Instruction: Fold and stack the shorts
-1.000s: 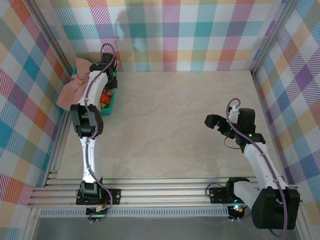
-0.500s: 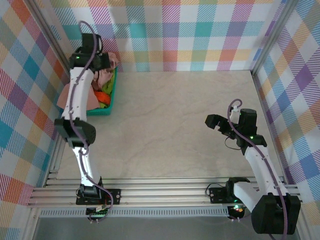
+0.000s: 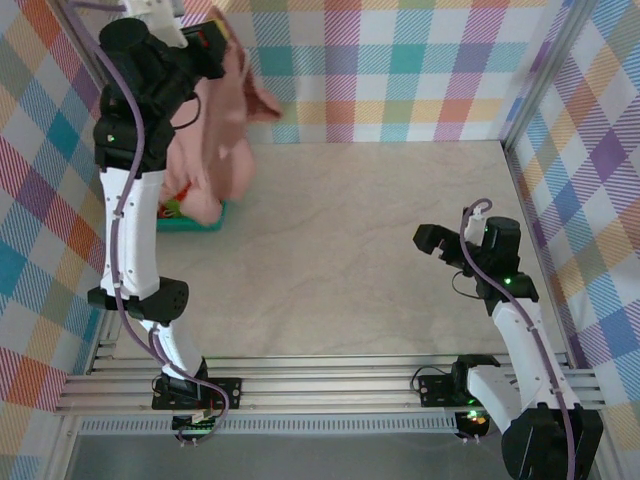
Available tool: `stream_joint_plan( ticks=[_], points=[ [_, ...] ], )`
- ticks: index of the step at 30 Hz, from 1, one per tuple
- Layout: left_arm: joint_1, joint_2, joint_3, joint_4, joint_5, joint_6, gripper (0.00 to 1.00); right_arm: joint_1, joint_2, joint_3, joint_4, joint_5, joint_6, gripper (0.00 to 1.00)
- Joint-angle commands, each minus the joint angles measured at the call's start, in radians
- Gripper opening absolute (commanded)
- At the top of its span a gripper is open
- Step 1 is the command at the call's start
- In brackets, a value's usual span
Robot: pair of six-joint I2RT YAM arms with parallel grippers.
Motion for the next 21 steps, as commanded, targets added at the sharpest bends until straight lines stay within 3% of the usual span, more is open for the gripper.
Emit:
stream_joint_plan(
  ticks=[1,3,7,11,15,19,21],
  points=[
    [-0.095,0.028,0.031,0.098,0.105,-0.027,0.00,0.005,-0.004,0.071,-0.009,0.016,-0.021,0.99],
    [-0.141,0.040,0.031,0.089,0.137,-0.028,0.00,0.005,0.006,0.102,-0.042,0.018,-0.039,0.99],
    [-0.192,0.082,0.032,0.034,0.325,0.025,0.00,0.005,0.007,0.151,-0.074,0.017,-0.073,1.00],
    [-0.203,0.103,0.006,-0.201,0.428,0.183,0.00,0.005,0.009,0.197,-0.096,0.006,-0.111,0.99],
    [-0.203,0.020,-0.284,-0.344,0.325,0.345,0.00,0.005,0.029,0.225,-0.121,-0.021,-0.124,1.00],
    [-0.203,-0.179,-0.827,-0.137,0.104,0.381,0.00,0.008,0.072,0.224,-0.134,-0.045,-0.143,1.00],
    [-0.204,-0.256,-1.010,-0.030,0.034,0.385,0.00,0.022,0.097,0.226,-0.138,-0.047,-0.174,0.99]
  ],
)
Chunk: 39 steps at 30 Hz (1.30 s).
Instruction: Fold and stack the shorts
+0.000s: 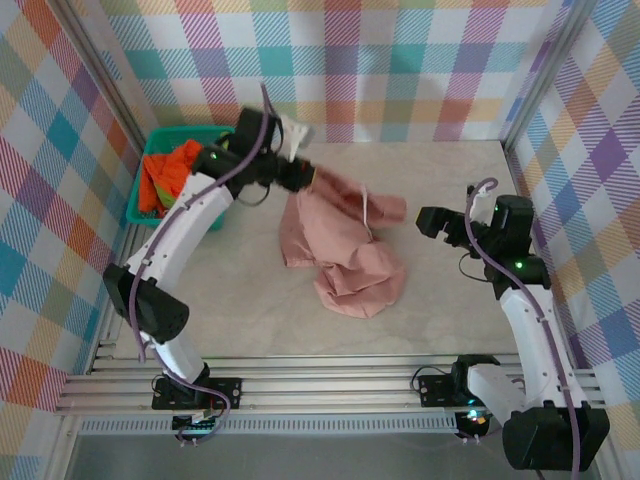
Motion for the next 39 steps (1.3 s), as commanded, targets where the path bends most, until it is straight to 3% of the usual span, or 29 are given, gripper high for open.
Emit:
stream_joint_plan(
  ticks=[1,5,12,16,23,27,35,39],
  points=[
    [-0.002,-0.158,-0.225,0.177,-0.165,0.070,0.00,0.030,0.037,0.021,-0.033,-0.020,-0.072,0.99],
    [-0.002,-0.235,-0.400,0.266,-0.256,0.068,0.00,0.135,0.100,0.023,-0.025,0.065,-0.197,0.97],
    [-0.002,-0.237,-0.501,0.265,-0.392,-0.033,0.00,0.365,0.251,0.059,-0.045,0.253,-0.382,0.96],
    [0.011,-0.248,-0.543,0.292,-0.463,-0.126,0.00,0.497,0.340,0.071,-0.029,0.335,-0.479,0.90],
    [0.067,-0.253,-0.597,0.374,-0.355,-0.274,0.00,0.648,0.492,0.109,0.048,0.422,-0.476,0.82],
    [0.090,-0.250,-0.615,0.399,-0.327,-0.301,0.00,0.675,0.609,0.174,0.021,0.503,-0.463,0.78],
    [0.121,-0.252,-0.626,0.426,-0.286,-0.335,0.00,0.722,0.777,0.281,-0.015,0.563,-0.438,0.94],
    [0.126,-0.248,-0.619,0.426,-0.277,-0.337,0.00,0.738,0.813,0.280,-0.021,0.618,-0.434,0.90]
  ],
)
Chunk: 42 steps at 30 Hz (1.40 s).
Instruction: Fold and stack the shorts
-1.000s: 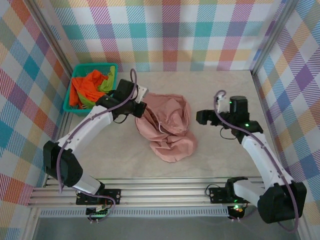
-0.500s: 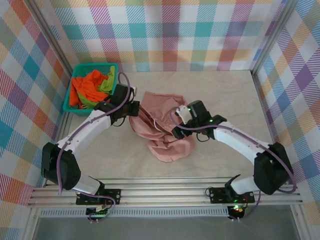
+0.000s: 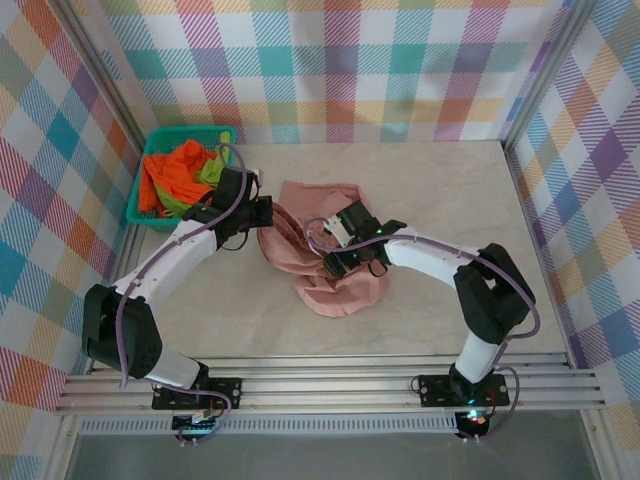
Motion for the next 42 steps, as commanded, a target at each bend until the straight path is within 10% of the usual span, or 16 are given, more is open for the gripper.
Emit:
stream_joint_plan(
  ticks=[1,11,18,33,42],
  points=[
    [0.015,-0.022,0.001,0.033,0.022,-0.017,0.00,0.013,0.033,0.020,-0.031,0.085,0.004,0.86],
    [0.022,-0.056,0.009,0.047,0.024,-0.015,0.00,0.012,0.014,0.063,0.022,0.270,0.047,0.25],
    [0.059,-0.067,0.139,-0.007,0.012,0.035,0.00,-0.044,-0.125,0.145,-0.036,0.235,-0.002,0.01],
    [0.160,0.168,0.923,-0.253,0.040,0.231,0.00,-0.243,-0.209,0.639,-0.341,-0.126,0.015,0.00],
    [0.166,0.361,1.396,-0.306,0.011,0.226,0.00,-0.244,-0.285,0.600,-0.249,-0.660,0.296,0.00]
  ],
)
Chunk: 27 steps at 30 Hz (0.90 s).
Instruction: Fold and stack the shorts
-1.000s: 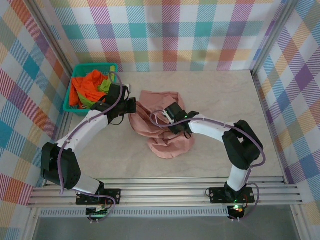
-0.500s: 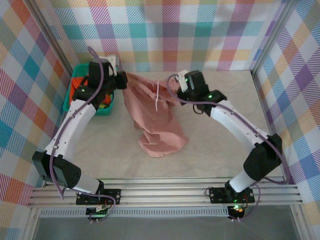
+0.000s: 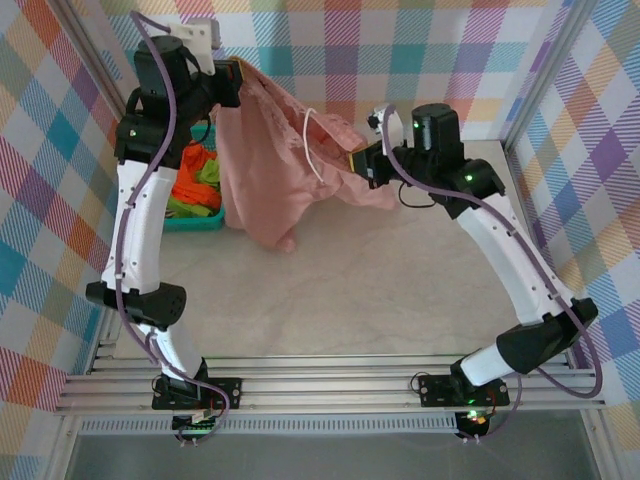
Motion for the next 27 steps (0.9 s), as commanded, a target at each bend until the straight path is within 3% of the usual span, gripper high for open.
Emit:
stream_joint_plan(
  ticks=[1,5,9,13,17,21,24,27],
  points=[
    [0.043,0.036,0.117,0.024,-0.076,-0.003,0.00,-0.013,-0.014,0.010,-0.018,-0.188,0.130,0.00],
    [0.043,0.048,0.122,0.005,-0.065,-0.030,0.00,-0.028,0.052,0.069,-0.088,-0.084,0.094,0.00],
    [0.041,0.030,0.085,-0.055,-0.036,-0.030,0.00,-0.113,0.166,0.144,-0.083,-0.078,0.108,0.00],
    [0.028,-0.094,-0.163,0.009,-0.014,-0.033,0.00,-0.181,0.347,0.334,-0.074,-0.106,0.108,0.00],
    [-0.019,-0.278,-0.479,0.173,-0.046,-0.001,0.00,-0.198,0.586,0.677,-0.086,-0.167,0.140,0.00],
    [-0.118,-0.437,-0.695,0.275,-0.067,0.033,0.00,-0.204,0.789,1.008,-0.024,-0.255,0.261,0.00],
    [-0.243,-0.540,-0.846,0.339,-0.080,0.068,0.00,-0.219,0.798,0.997,0.127,-0.280,0.336,0.00],
    [-0.381,-0.622,-1.005,0.430,-0.102,0.054,0.00,-0.233,0.779,0.944,0.156,-0.265,0.288,0.00]
  ],
)
